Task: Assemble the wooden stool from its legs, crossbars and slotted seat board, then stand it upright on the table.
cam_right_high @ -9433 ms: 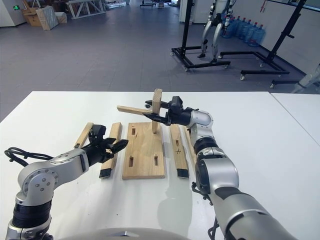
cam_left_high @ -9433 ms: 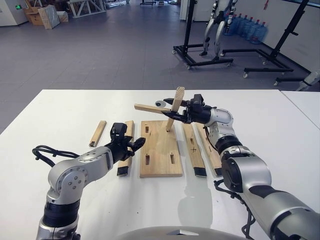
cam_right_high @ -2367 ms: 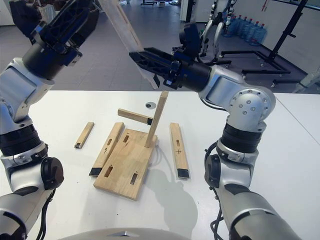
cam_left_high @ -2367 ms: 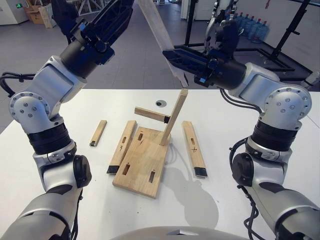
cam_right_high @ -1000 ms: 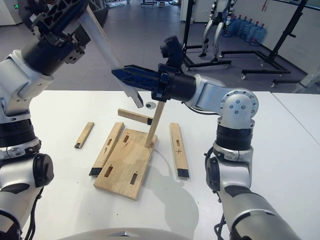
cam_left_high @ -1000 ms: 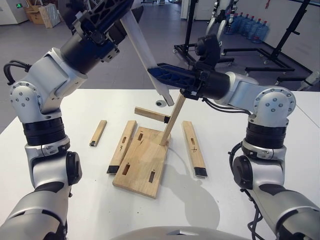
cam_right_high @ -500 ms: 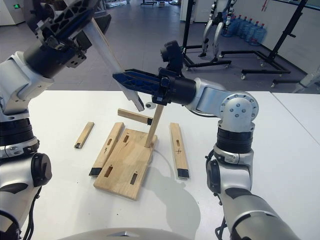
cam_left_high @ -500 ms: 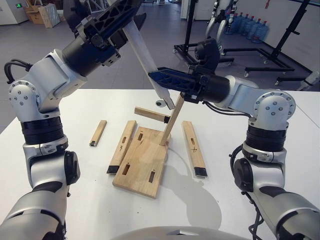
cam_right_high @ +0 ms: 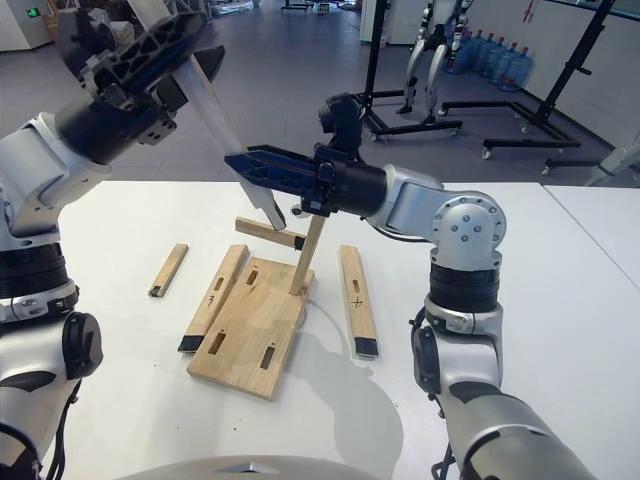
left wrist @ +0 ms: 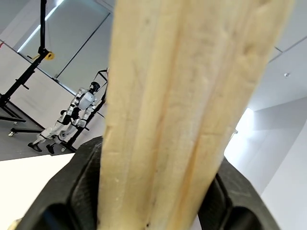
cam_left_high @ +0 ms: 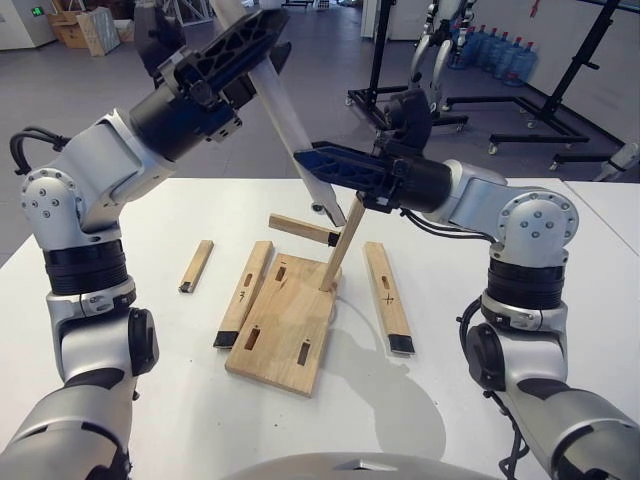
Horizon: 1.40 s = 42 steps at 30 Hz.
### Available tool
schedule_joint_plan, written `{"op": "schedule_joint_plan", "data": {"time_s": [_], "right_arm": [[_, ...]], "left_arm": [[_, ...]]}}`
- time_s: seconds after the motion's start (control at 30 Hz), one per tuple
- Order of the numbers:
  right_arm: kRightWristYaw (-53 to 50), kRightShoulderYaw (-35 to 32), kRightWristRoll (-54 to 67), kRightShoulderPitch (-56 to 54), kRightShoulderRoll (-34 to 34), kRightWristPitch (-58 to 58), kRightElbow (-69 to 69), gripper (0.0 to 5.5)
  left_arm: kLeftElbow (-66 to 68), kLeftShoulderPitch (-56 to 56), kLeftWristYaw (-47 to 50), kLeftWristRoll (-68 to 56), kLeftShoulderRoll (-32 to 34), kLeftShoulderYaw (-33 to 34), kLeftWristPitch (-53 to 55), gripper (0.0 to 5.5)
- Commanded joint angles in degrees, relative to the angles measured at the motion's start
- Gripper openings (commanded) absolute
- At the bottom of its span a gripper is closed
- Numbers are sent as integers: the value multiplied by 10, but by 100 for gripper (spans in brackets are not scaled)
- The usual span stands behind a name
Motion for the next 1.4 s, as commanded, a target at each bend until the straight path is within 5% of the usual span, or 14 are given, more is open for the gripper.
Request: {"op": "schedule_joint_plan", "data": {"time_s": [0.03, 0.43, 0.63, 0.8, 1.07, 1.4], "right_arm": [[2, 13, -8, 20, -12, 1, -17, 313], [38, -1, 1, 28, -75, 4, -21, 533], [26, -126, 112, 60, -164, 21, -15, 540], [76, -130, 123, 199, -236, 33, -154, 540], [95, 92, -187, 370, -195, -170, -271, 540], [62, 405, -537, 262, -93, -326, -176, 540]], "left_arm": [[-12, 10, -3, 0, 7, -9, -1, 215], [-21, 32, -15, 31, 17, -7, -9, 202], [-121, 107, -88, 169, 62, 24, -33, 202], [-218, 201, -141, 272, 69, 52, -83, 202], [-305, 305, -147, 422, 30, 47, -172, 202], [-282, 326, -137, 451, 2, 48, -196, 202]]}}
